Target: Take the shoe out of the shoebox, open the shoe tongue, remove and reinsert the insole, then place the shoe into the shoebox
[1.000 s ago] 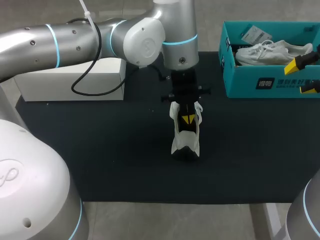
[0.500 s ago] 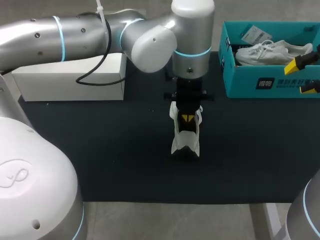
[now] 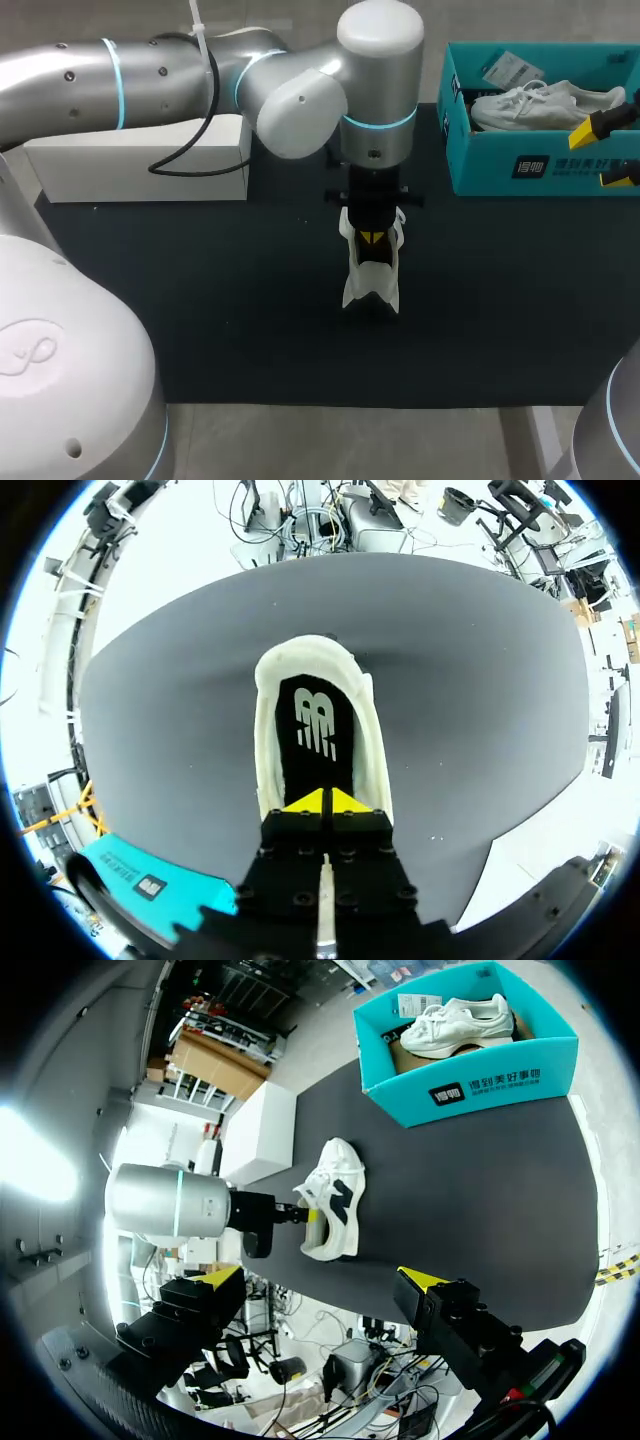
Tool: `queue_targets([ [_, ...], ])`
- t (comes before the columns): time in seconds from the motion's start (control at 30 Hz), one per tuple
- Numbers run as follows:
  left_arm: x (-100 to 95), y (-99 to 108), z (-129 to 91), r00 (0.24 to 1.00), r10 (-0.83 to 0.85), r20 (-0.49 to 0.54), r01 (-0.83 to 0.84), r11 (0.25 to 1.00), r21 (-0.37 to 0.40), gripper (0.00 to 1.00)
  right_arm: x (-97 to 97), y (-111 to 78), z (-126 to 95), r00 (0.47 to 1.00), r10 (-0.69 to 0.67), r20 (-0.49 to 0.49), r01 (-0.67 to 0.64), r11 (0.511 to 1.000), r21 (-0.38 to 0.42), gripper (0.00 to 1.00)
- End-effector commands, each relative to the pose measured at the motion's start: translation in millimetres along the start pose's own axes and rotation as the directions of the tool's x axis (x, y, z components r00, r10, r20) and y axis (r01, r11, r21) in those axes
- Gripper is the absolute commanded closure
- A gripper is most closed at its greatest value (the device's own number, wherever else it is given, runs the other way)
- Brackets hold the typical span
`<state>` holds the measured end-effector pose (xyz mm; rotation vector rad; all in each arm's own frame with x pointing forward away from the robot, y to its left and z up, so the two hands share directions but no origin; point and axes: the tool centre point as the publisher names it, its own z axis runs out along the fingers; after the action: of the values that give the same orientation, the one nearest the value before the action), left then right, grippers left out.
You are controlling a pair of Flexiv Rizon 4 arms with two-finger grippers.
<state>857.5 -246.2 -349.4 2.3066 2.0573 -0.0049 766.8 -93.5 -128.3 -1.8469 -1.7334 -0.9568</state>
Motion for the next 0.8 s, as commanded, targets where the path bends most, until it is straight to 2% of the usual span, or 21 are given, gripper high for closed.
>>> queue_targets([
  [0.03,4.6,5.4,-1.9,1.0,-0.009,0.002,0.009,1.0,-0.01,1.0,0.2,-0.4,0.6,1.0,0.002,0.004,-0.002,1.0,-0.001,0.0],
  [0.2,5.8,14.6,1.5,1.0,-0.017,-0.005,0.017,1.0,-0.012,0.76,0.2,-0.4,0.6,1.0,0.002,0.004,-0.002,1.0,-0.001,0.0],
  [0.3,4.4,16.1,3.5,1.0,-0.019,-0.006,0.019,1.0,-0.005,0.71,0.2,-0.4,0.6,1.0,0.002,0.004,-0.002,1.0,-0.001,0.0],
  [0.33,3.6,15.0,3.4,1.0,-0.019,-0.005,0.019,1.0,-0.002,0.66,0.2,-0.4,0.6,1.0,0.002,0.004,-0.002,1.0,-0.001,0.0],
  [0.5,1.3,11.4,5.0,1.0,-0.016,-0.005,0.016,1.0,0.005,0.6,0.2,-0.4,0.6,1.0,0.002,0.004,-0.002,1.0,-0.001,0.0],
  [0.63,-0.9,10.3,8.3,1.0,-0.017,-0.011,0.017,1.0,0.013,0.51,0.2,-0.4,0.6,1.0,0.002,0.004,-0.002,1.0,-0.001,0.0],
  [0.67,-1.7,9.7,8.7,1.0,-0.016,-0.01,0.016,1.0,0.016,0.46,0.2,-0.4,0.6,1.0,0.002,0.004,-0.002,1.0,-0.001,0.0],
  [0.77,-3.3,7.7,8.7,1.0,-0.014,-0.01,0.014,1.0,0.017,0.22,0.2,-0.4,0.6,1.0,0.002,0.004,-0.002,1.0,-0.001,0.0],
  [0.8,-3.4,7.6,8.6,1.0,-0.013,-0.009,0.013,1.0,0.018,0.2,0.2,-0.4,0.6,1.0,0.002,0.004,-0.002,1.0,-0.001,0.0],
])
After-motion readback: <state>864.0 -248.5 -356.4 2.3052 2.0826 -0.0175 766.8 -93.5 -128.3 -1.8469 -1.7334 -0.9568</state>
